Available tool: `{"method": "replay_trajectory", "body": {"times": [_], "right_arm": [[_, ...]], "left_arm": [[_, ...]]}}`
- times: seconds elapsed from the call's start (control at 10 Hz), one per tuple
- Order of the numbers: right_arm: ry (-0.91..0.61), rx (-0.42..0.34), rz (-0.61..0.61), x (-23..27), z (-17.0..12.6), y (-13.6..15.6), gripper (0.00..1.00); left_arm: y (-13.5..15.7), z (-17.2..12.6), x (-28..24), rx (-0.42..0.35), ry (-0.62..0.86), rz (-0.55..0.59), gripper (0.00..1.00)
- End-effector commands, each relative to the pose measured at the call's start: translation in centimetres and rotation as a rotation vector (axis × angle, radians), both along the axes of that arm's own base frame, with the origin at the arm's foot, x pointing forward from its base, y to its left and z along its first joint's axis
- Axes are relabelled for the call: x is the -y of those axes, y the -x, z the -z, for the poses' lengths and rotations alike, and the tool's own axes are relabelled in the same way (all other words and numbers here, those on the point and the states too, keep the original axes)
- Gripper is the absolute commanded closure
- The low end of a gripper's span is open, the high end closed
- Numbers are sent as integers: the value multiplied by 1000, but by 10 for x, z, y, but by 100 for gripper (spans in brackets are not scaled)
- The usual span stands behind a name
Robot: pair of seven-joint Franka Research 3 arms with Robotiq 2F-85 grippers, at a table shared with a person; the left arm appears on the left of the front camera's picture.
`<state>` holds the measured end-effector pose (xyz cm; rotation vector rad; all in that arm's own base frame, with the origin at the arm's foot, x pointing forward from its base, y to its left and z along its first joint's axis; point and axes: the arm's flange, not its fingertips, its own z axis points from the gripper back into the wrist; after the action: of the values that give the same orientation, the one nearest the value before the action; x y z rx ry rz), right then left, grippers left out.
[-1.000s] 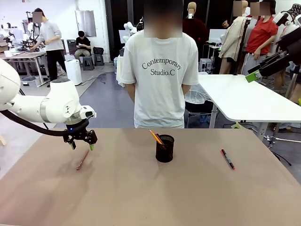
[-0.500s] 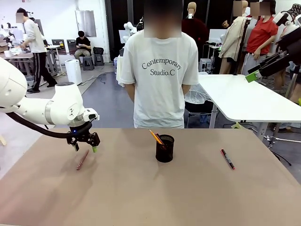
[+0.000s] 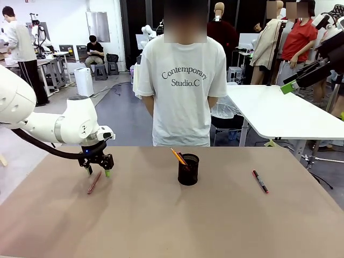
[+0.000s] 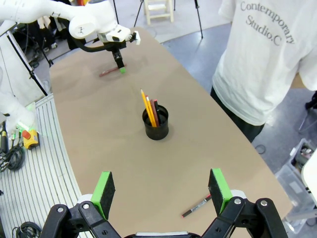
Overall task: Place the pens into the pen holder.
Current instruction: Pick up a writing instrument from the table and place it into the Pen holder.
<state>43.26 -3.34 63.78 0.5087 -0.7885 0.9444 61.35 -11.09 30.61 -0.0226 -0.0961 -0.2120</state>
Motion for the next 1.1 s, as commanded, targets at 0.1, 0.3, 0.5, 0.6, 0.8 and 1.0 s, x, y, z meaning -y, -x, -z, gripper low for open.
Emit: {"method": "replay_trajectory", "body": {"times": [0.1, 0.3, 0.5, 0.6, 0.8, 1.0], "right_arm": [[-10, 8, -5, -1, 0, 0, 0], [-10, 8, -5, -1, 0, 0, 0], [-10, 8, -5, -1, 0, 0, 0], [-10, 8, -5, -1, 0, 0, 0], [-10, 8, -5, -1, 0, 0, 0], [-10, 8, -5, -1, 0, 0, 0]], "left_arm": [[-4, -3, -1, 0, -39, -2, 68], [-3, -4, 1, -5, -51, -8, 100], [2, -6, 3, -22, -75, -31, 100], [3, -7, 3, -33, -93, -43, 100], [8, -12, 5, -55, -100, -52, 100], [14, -25, 3, -65, 15, -26, 100]]}}
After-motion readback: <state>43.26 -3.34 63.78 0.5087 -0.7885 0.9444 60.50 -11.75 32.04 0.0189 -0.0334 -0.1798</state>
